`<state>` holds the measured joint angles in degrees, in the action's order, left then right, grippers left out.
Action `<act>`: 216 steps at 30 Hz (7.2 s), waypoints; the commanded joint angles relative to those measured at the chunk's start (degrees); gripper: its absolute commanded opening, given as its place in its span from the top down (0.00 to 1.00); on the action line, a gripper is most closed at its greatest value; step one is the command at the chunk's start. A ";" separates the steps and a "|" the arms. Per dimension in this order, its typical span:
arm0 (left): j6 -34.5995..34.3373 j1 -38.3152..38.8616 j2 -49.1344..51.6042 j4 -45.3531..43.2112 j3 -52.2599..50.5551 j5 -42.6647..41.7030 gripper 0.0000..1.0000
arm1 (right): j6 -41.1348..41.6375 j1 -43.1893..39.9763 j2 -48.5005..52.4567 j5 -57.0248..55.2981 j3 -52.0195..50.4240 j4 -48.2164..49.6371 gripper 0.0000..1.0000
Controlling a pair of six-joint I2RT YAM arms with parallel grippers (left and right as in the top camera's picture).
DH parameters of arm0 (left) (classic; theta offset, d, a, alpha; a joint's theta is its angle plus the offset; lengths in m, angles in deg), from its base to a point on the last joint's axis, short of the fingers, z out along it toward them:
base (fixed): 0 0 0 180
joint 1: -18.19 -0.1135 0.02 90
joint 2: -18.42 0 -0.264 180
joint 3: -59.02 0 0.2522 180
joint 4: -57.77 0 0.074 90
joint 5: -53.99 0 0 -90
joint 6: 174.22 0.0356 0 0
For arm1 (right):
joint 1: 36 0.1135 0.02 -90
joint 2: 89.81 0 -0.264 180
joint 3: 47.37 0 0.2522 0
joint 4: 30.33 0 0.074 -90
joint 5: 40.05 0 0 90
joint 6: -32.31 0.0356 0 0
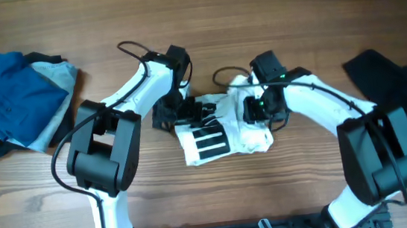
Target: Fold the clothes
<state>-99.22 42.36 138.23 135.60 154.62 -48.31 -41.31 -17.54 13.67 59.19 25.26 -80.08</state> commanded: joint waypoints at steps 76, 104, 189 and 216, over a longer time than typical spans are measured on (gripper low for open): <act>1.33 -19.23 -28.33 -35.78 -9.38 -5.44 0.96 | 0.76 1.90 -21.59 -15.45 1.36 -7.67 0.21; 0.90 -66.60 -20.87 -54.73 -9.38 1.20 0.49 | 0.72 1.92 -21.59 -15.19 1.36 -8.63 0.21; 1.70 -10.16 -89.31 -19.28 -34.29 12.17 0.00 | -17.75 -15.17 -103.27 -5.25 -42.01 17.79 0.00; 1.70 -10.16 -89.31 -19.28 -34.29 12.17 0.00 | -22.40 -15.15 -103.06 -5.49 -58.55 36.09 0.00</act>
<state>-96.97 32.17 49.16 116.46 120.61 -36.70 -62.99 -32.47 -89.04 52.96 -33.27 -44.10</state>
